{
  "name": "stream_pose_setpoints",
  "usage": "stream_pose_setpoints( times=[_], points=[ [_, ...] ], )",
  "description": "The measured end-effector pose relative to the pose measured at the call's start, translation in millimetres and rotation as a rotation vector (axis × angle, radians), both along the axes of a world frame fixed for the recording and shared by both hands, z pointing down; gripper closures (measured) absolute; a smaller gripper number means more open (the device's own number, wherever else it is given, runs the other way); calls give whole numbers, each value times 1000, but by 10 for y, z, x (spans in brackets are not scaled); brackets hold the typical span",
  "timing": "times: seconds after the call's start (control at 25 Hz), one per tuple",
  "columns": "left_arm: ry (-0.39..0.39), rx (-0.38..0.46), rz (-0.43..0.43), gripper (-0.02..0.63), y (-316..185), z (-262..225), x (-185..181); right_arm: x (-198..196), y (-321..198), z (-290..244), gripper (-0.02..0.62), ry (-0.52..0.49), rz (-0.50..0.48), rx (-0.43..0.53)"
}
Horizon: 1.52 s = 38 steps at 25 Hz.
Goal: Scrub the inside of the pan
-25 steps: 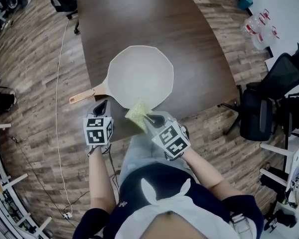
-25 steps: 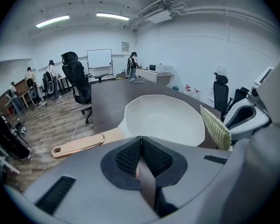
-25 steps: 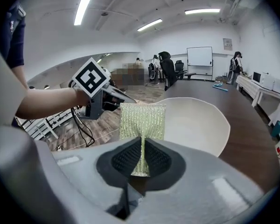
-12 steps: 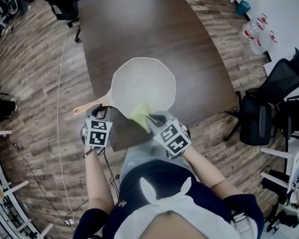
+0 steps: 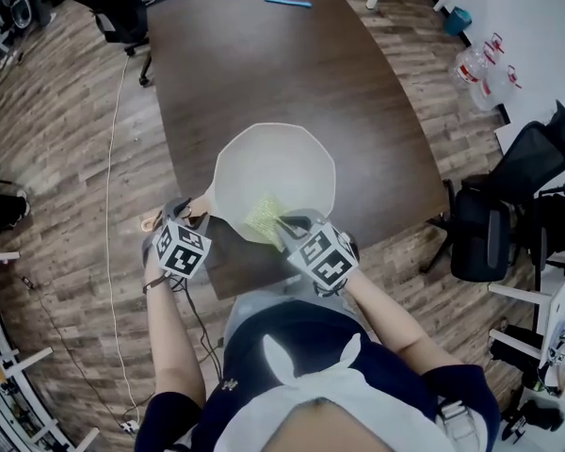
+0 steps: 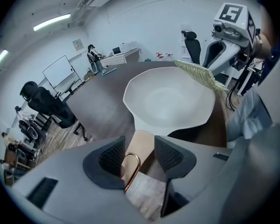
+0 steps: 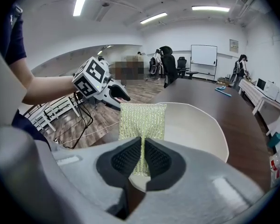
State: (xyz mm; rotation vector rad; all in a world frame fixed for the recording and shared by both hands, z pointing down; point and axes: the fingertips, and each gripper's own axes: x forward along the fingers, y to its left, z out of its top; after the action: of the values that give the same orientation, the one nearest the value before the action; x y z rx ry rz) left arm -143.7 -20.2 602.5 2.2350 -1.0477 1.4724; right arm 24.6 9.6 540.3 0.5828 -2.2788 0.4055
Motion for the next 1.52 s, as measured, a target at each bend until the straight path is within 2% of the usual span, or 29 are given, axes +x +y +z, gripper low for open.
stream_pose_setpoints(
  times=[0.24,0.48,0.64,1.08,1.28,1.52],
  points=[
    [-44,-82,87,402,0,147,-39,-101,-148,121,571,11,-19,-41],
    [-19,-140,142,402,21,211,3,-198,-209,252,571,43,-87,-88],
    [12,-161,157,402,22,231,3,-299,-208,373,571,53,-145,-145],
    [40,-207,205,402,23,275,-10,-513,-243,751,571,195,-337,-222],
    [50,-211,204,402,1,283,-10,-580,-256,900,571,218,-364,-260],
    [36,-219,193,402,12,309,-19,-687,-194,1068,571,196,-371,-327]
  ],
)
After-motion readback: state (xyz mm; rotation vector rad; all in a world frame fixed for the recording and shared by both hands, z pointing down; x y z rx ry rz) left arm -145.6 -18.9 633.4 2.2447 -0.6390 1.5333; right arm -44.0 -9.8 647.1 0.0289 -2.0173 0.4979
